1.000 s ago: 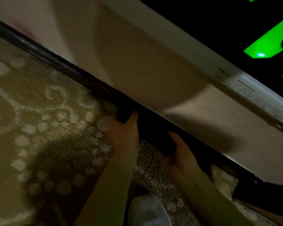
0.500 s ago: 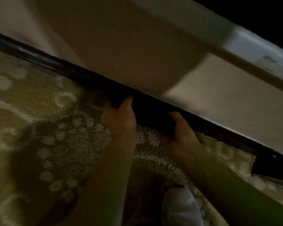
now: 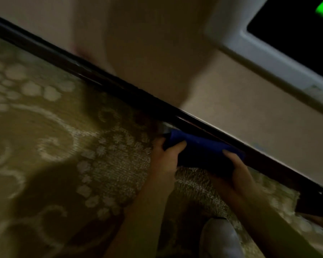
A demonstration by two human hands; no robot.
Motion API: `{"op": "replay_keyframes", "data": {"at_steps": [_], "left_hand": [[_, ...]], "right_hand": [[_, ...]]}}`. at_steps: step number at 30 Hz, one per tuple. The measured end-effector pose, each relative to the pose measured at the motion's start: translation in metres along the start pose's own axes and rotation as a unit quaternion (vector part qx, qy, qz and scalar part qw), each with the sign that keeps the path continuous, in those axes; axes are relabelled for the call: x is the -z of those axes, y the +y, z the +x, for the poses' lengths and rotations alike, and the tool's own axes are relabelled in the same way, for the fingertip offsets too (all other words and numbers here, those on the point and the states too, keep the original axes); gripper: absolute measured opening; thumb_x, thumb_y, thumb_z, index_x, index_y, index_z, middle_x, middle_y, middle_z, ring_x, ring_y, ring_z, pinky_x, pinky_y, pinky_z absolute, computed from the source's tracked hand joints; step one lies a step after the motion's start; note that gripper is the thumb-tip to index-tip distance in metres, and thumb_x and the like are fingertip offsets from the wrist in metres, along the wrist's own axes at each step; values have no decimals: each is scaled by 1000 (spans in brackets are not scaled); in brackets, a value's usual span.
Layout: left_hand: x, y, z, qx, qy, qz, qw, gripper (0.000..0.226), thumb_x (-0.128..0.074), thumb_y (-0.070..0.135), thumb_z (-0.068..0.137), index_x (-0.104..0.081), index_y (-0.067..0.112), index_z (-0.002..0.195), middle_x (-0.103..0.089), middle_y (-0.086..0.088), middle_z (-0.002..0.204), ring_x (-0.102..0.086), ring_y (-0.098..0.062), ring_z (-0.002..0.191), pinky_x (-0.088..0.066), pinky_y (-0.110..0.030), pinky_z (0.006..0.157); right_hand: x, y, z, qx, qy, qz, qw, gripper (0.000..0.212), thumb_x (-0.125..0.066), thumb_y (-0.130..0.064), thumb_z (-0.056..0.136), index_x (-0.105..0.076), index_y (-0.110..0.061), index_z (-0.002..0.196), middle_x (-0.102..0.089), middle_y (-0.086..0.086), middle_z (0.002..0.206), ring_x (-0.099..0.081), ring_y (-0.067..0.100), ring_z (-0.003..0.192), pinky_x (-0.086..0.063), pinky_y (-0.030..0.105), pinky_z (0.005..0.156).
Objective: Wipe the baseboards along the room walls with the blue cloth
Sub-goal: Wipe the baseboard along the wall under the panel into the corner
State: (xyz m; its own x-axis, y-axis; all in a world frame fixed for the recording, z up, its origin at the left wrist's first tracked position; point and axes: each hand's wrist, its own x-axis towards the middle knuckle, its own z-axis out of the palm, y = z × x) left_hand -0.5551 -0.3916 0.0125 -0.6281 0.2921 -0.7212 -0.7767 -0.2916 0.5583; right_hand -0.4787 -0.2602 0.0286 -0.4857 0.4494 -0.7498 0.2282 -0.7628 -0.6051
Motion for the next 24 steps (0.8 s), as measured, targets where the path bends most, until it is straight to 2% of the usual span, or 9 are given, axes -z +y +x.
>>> {"op": "replay_keyframes", "data": {"at_steps": [2, 4, 5, 8, 11, 15, 17, 20, 24], "left_hand": [[23, 9, -17, -3, 8, -22, 1000, 38, -70, 11, 89, -61, 25, 124, -68, -6, 121, -66, -28, 108, -53, -49, 100], [46, 21, -36, -7, 5, -14, 1000, 47, -70, 11, 89, -58, 23, 132, -66, -6, 126, -66, -29, 111, -53, -50, 99], [55, 25, -44, -9, 1, -7, 1000, 46, -70, 10, 89, -59, 23, 131, -66, -6, 126, -66, -29, 111, -53, -50, 100], [69, 33, -70, -12, 12, -3, 1000, 38, -70, 4, 87, -65, 24, 119, -70, -3, 113, -67, -26, 107, -51, -49, 101], [66, 31, -84, -33, -5, 1, 999, 32, -69, 5, 87, -70, 20, 115, -74, -6, 111, -69, -24, 104, -52, -45, 98], [48, 29, -73, -91, -14, 35, 995, 52, -80, 23, 71, -68, 21, 122, -74, -5, 115, -70, -26, 108, -53, -49, 98], [42, 23, -57, -94, -11, 49, 994, 62, -83, 28, 67, -65, 26, 127, -72, -2, 119, -70, -26, 109, -53, -53, 99], [37, 6, -27, -74, -3, 54, 996, 64, -79, 22, 73, -58, 26, 134, -67, -4, 126, -67, -27, 112, -53, -51, 99], [0, -20, 7, -32, -25, 47, 998, 45, -68, 5, 88, -58, 23, 129, -67, -10, 123, -67, -30, 108, -53, -50, 98]], "right_hand": [[-14, 8, -15, -32, -21, -43, 998, 31, -57, -16, 90, -62, -12, 121, -66, 13, 110, -63, 26, 86, -51, 39, 80], [-25, 18, -30, -71, -37, -62, 995, 34, -71, -16, 73, -70, -12, 107, -63, 16, 98, -58, 28, 79, -53, 41, 72], [-29, 23, -37, -82, -43, -69, 993, 34, -74, -17, 70, -72, -11, 104, -64, 18, 94, -58, 32, 80, -54, 43, 71], [-43, 32, -61, -83, -38, -81, 993, 15, -57, -14, 89, -66, -10, 101, -69, 19, 96, -62, 36, 89, -48, 46, 72], [-49, 30, -80, -71, -43, -63, 995, 35, -75, -17, 66, -65, -7, 98, -68, 20, 96, -61, 36, 87, -46, 46, 71], [-45, 18, -65, -23, -11, -38, 999, 34, -53, -13, 91, -59, -9, 124, -64, 20, 119, -63, 36, 97, -50, 45, 75], [-42, 21, -47, -15, -2, -4, 1000, 39, -50, -13, 93, -55, -6, 131, -65, 21, 118, -64, 35, 93, -50, 44, 74], [-31, 25, -27, -16, 0, 27, 1000, 28, -45, -11, 95, -57, -6, 120, -66, 18, 104, -63, 34, 85, -48, 42, 70], [3, 10, -10, -11, 9, 85, 996, 25, -42, -10, 98, -61, -7, 114, -67, 19, 107, -63, 34, 89, -48, 41, 74]]}}
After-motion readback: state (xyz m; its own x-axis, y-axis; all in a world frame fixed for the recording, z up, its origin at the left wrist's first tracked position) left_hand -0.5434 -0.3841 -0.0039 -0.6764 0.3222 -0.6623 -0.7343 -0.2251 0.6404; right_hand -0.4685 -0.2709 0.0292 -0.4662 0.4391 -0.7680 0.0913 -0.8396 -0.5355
